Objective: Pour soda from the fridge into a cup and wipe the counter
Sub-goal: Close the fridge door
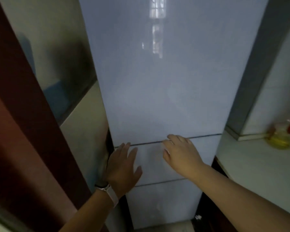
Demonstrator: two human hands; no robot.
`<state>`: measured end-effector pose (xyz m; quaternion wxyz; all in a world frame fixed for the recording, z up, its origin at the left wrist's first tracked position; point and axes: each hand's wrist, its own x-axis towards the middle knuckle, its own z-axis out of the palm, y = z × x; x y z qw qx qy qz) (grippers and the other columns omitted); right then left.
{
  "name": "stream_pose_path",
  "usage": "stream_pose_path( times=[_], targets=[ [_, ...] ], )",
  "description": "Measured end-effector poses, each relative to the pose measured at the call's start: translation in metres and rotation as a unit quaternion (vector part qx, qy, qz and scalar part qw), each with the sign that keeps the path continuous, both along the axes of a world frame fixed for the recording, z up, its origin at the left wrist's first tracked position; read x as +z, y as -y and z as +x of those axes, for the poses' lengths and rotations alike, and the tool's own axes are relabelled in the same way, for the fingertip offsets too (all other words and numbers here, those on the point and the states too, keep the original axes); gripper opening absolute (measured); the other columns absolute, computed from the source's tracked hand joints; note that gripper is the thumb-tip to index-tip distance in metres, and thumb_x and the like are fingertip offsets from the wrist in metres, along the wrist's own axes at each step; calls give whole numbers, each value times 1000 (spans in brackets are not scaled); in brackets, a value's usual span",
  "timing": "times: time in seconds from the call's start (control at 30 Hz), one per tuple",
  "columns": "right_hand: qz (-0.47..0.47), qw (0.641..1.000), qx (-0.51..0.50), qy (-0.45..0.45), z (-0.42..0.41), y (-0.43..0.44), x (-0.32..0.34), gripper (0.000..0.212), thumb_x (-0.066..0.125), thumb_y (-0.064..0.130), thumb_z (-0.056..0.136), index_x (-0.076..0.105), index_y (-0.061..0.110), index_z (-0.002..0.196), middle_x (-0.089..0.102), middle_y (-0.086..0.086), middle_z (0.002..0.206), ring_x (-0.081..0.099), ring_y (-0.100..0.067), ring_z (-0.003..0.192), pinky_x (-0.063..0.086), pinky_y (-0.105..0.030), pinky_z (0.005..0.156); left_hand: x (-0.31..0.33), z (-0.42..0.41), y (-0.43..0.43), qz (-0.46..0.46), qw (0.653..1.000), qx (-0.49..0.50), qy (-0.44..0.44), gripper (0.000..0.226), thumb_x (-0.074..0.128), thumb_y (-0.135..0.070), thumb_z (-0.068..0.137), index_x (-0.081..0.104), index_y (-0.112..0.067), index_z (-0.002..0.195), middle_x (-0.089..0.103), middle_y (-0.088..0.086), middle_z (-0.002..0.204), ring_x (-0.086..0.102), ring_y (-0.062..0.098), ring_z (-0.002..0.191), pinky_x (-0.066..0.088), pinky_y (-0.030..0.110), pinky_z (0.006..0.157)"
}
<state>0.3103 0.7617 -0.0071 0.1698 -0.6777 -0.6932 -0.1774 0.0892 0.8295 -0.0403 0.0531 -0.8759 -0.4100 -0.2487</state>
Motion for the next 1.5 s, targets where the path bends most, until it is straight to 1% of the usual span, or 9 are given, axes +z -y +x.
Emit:
stream_pose_path(
  times=[0.23,0.43,0.53,0.6,0.77,0.9,1.17,1.37,1.5],
  targets=[
    [-166,986,-29,-13,20,108,-16,55,29,49,91,58,17,124,54,-5,130,54,-25,112,45,-39,91,-2,24,48,-26,991,-114,-62,52,44,-41,75,73,-15,109,71,10,115,67,33,106,54,50,86],
    [-174,975,-131,-50,46,209,-15,49,35,50,96,52,22,133,49,0,132,48,-20,119,42,-37,96,-4,83,104,-36,969,-241,-48,48,47,-39,77,73,-15,110,70,10,116,66,33,106,53,46,89],
    [-180,963,-194,-57,58,268,-8,58,29,56,92,50,23,135,47,1,136,46,-20,122,39,-34,98,-4,118,142,-37,953,-299,-41,47,46,-38,78,73,-15,109,71,8,115,67,31,104,53,44,88],
    [-185,951,-240,-58,64,310,-3,67,20,59,87,51,22,133,47,0,137,46,-22,123,39,-35,99,-3,142,176,-35,941,-335,-38,48,45,-38,78,73,-16,111,70,7,116,67,29,105,53,43,88],
    [-181,917,-345,-83,74,434,-6,62,25,56,89,50,22,135,47,-1,140,46,-23,125,39,-37,99,-5,197,284,-46,904,-423,-45,46,47,-39,77,73,-19,109,70,3,116,66,27,106,55,42,86],
    [-185,883,-414,-117,67,548,-18,53,37,50,97,44,22,141,41,-1,144,40,-23,130,35,-38,105,-14,231,386,-47,867,-492,-69,47,48,-40,75,73,-21,110,69,2,118,65,26,109,55,41,86],
    [-159,803,-553,-156,25,768,-29,47,38,48,96,50,22,133,47,-1,132,47,-25,118,41,-38,95,-13,266,592,-12,783,-616,-90,42,64,-37,70,74,-20,108,70,0,114,65,22,109,55,37,84],
    [-136,721,-656,-175,-29,890,-40,59,25,54,85,53,23,125,52,0,124,51,-24,114,43,-37,92,-10,269,725,15,699,-707,-110,42,65,-38,68,74,-22,106,71,0,112,67,24,106,57,38,82],
    [-113,658,-715,-207,-75,946,-42,61,24,52,87,52,19,130,49,-3,134,49,-26,120,42,-39,96,-14,269,802,32,625,-770,-121,43,53,-42,73,74,-22,106,70,-2,110,66,21,104,57,36,80]
  ],
)
